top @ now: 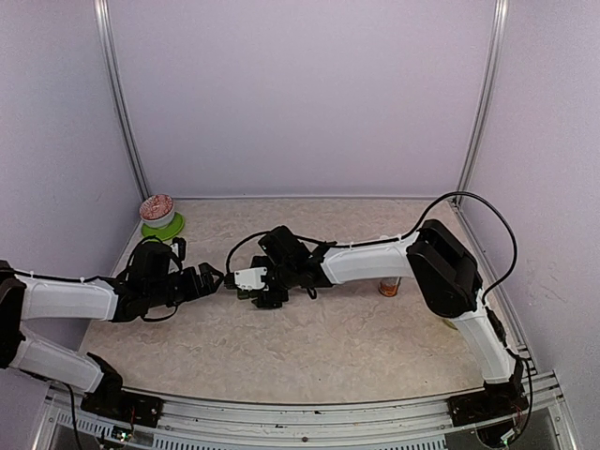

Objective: Sort the pills into containers
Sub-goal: Pick up the pill container from the center of the board.

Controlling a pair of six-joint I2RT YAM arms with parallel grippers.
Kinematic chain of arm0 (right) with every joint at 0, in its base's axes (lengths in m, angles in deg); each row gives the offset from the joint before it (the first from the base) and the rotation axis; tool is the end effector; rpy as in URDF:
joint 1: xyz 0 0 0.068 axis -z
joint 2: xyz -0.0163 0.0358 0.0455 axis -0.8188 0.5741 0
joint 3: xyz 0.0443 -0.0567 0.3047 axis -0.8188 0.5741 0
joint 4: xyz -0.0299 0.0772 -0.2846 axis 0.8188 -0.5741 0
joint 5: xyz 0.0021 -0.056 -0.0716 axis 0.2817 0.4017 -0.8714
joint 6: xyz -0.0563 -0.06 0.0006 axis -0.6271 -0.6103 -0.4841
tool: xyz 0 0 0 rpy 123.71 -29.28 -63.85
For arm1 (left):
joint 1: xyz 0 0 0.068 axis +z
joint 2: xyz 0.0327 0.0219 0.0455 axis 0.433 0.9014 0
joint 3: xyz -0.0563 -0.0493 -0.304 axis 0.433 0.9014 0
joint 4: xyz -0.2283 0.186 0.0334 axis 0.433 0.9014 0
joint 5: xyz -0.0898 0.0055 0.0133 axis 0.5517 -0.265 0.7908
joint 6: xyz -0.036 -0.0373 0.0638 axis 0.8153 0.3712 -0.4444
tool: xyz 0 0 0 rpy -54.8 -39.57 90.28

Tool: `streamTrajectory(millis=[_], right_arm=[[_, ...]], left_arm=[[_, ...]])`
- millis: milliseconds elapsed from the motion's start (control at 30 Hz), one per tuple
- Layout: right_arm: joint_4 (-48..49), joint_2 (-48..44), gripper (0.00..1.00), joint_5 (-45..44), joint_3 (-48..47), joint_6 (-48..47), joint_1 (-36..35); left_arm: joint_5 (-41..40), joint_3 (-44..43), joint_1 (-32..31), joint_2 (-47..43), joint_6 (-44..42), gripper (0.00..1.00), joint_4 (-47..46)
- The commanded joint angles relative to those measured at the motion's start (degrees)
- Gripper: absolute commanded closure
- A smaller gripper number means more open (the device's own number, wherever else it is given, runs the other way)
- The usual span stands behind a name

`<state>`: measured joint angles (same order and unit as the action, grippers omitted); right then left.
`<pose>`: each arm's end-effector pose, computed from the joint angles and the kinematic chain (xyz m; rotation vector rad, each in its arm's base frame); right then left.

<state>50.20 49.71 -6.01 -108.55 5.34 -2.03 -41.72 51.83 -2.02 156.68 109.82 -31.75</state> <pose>0.3315 0.5181 0.1221 -1.8125 1.4175 0.1717 0.2489 -0.1331 0.1559 -0.1678 2.2471 -0.6637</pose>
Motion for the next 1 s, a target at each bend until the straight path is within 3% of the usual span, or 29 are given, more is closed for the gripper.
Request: streamTrajectory(millis=[0, 633, 967], right_arm=[[-3.3, 2.0, 0.24, -1.3, -1.3, -1.1, -0.5], [-9.2, 5.5, 0.46, 1.7, -6.7, -1.1, -0.3], [-8.7, 5.0, 0.73, 1.7, -5.3, -0.5, -0.2]], left_arm=[[0.3, 0.8, 0.2, 0.3, 0.3, 0.01, -1.7], [0.3, 1.9, 0.2, -0.6, 0.7, 0.01, -2.0], [0.5, 1.8, 0.2, -0.1, 0.8, 0.01, -2.4]])
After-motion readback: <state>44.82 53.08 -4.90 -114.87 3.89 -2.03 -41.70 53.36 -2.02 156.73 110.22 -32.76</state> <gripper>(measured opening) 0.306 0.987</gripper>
